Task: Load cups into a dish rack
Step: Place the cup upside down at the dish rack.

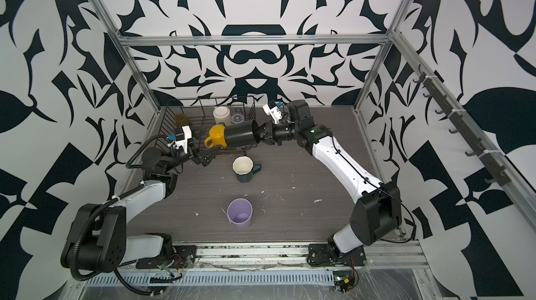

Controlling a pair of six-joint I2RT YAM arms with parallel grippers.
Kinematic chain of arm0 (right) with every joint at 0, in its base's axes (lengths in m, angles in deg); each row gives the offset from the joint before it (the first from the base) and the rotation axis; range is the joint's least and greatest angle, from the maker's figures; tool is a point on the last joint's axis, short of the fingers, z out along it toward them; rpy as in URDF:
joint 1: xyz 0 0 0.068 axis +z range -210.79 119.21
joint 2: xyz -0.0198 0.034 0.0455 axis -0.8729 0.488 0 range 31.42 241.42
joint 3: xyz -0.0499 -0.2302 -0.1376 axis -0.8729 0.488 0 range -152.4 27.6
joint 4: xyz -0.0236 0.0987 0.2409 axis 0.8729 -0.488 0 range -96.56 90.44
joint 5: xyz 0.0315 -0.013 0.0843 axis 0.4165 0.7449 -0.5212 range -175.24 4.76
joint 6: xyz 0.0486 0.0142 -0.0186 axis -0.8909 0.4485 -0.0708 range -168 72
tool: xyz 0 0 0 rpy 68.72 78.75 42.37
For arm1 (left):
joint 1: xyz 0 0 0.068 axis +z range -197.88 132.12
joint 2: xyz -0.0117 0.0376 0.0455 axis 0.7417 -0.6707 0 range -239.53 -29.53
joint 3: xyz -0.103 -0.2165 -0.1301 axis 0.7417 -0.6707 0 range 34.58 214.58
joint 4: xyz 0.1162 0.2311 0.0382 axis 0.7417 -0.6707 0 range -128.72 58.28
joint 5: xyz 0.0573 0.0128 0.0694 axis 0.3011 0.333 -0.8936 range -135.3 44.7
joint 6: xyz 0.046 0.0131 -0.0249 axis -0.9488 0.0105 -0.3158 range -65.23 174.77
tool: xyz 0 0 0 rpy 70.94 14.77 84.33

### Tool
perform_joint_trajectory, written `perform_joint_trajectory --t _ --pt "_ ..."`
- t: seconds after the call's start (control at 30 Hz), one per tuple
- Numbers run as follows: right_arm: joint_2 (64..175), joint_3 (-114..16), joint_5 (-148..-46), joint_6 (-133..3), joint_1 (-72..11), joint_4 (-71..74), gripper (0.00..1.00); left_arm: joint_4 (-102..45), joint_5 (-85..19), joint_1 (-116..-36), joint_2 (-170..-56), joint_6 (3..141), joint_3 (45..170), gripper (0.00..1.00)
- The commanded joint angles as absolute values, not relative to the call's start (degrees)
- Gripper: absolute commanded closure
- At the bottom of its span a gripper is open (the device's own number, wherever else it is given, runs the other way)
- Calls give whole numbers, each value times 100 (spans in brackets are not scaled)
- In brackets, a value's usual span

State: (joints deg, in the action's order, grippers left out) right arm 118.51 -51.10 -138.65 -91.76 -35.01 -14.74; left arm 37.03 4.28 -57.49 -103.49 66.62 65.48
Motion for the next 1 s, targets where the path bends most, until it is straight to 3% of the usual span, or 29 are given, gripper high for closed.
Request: perform_joint_trajectory --t 0.0,0.23,0.97 --pt "11719 -5430 -14132 -9173 -3441 -861 100 2696 489 -6021 -9822 5724 6806 1" --pt "11891 -5528 -14142 -9162 -3284 -803 100 1127 58 -6391 -9181 4563 6947 1" --pt "12111 -5318 -14388 -9746 -2822 -47 100 1164 60 -6587 -9191 4487 6992 1"
